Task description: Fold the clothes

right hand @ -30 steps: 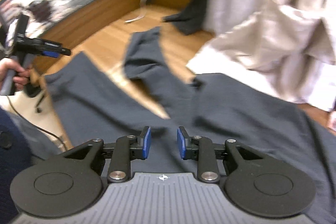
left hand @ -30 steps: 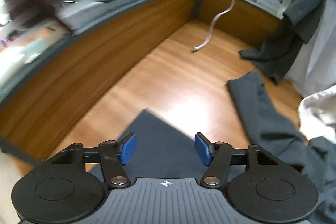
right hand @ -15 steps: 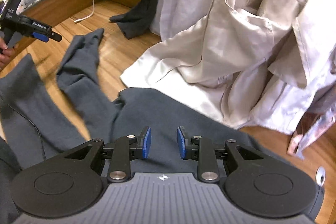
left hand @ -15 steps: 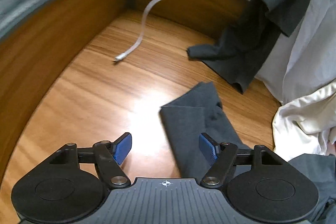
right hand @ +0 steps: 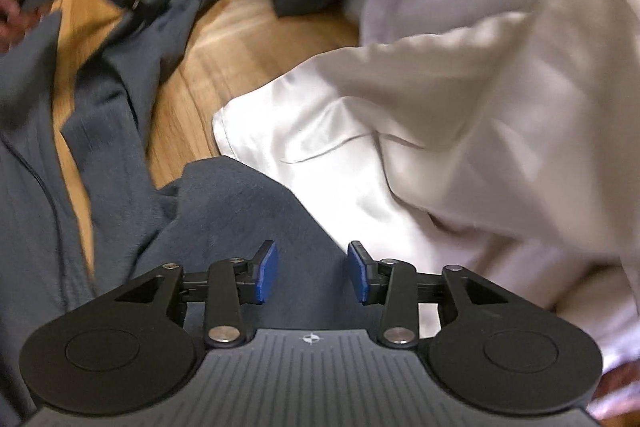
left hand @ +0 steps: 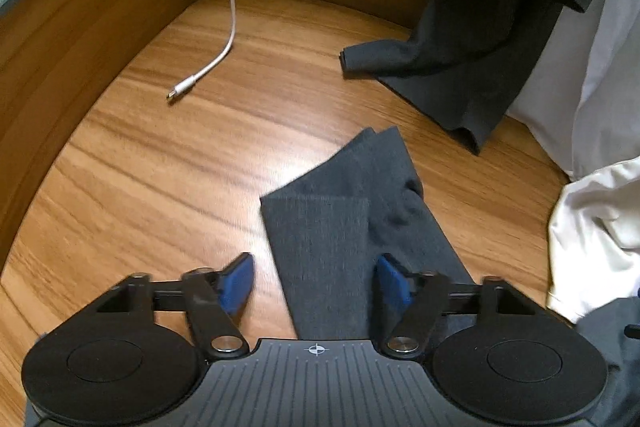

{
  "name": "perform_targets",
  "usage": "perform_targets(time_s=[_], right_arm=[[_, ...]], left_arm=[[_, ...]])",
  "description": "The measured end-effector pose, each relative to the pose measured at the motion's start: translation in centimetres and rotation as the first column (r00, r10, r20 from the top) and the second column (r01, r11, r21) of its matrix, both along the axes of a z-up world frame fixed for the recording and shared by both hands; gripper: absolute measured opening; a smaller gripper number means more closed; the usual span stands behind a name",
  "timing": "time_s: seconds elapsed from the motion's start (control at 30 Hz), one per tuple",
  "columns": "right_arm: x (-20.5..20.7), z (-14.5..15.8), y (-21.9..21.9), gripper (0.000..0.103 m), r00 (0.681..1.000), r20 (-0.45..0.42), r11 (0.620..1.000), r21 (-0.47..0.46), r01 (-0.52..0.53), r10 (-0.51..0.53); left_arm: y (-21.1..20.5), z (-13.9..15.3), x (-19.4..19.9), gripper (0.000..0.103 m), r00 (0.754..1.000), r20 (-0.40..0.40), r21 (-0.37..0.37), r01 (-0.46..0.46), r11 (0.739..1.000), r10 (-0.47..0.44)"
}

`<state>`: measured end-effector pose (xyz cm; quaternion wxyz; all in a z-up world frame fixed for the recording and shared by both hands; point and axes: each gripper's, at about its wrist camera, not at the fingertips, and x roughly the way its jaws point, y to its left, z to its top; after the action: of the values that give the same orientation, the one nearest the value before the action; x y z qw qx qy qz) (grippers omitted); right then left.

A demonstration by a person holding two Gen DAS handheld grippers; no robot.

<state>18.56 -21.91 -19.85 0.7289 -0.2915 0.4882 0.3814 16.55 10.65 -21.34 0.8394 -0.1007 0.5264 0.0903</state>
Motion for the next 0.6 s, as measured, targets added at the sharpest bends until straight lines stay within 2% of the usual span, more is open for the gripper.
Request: perform_targets(time_s=[0.03,0.07,0.1,0.13,0.17,0.23,0.43,0.6], right_arm=[[0.3,-0.3,0.3,0.046,1.0,-0.009,1.0,-0.004,-0.018,0.018],[0.7,-0.7,0.5,0.046,0.999,-0.019,1.0,-0.008,-0.029,0.029],[0.9,-1.0,0.6,0.046,0.999,-0.031,0.999,-0.009,-0.035,0.034],[1.1,-1.2,0.6,0.044,0.998,-0.044,0.999,-0.011,-0.04,0.039],[1.2,-1.3,0.6,0.031,0.998,-0.047,0.999,-0.01,-0.041,0.041],[1.2,-1.1,0.3,0.003,0.999,-0.043,0.999,-0.008,-0.032,0.032],[0.2,2.4,-2.0,0.002,0.993,0.079,0.994,0.069,0.084,-0.089],[-0.1,7.2,-4.4,0.002,0.941,0.236,0.967,0.13,0.218,-0.244]], left_arm=[[0.0,0.0,0.1,0.047,1.0,0.0,0.006,-0.002,1.0,0.002],[0.0,0.0,0.2,0.033,1.0,0.004,0.012,-0.003,1.0,0.003],[0.1,0.1,0.3,0.028,1.0,0.009,0.015,-0.004,1.0,0.004],[0.2,0.2,0.3,0.018,1.0,0.019,0.014,-0.008,1.0,0.008],[0.4,0.5,0.2,0.01,0.999,0.034,0.009,-0.015,1.0,0.014],[1.0,1.3,0.1,0.01,0.997,0.069,0.005,-0.024,1.0,0.023],[3.4,6.3,-1.0,0.009,0.973,0.222,0.031,-0.066,0.997,0.057],[7.0,11.4,-2.9,0.009,0.928,0.347,0.013,-0.152,0.988,0.138]])
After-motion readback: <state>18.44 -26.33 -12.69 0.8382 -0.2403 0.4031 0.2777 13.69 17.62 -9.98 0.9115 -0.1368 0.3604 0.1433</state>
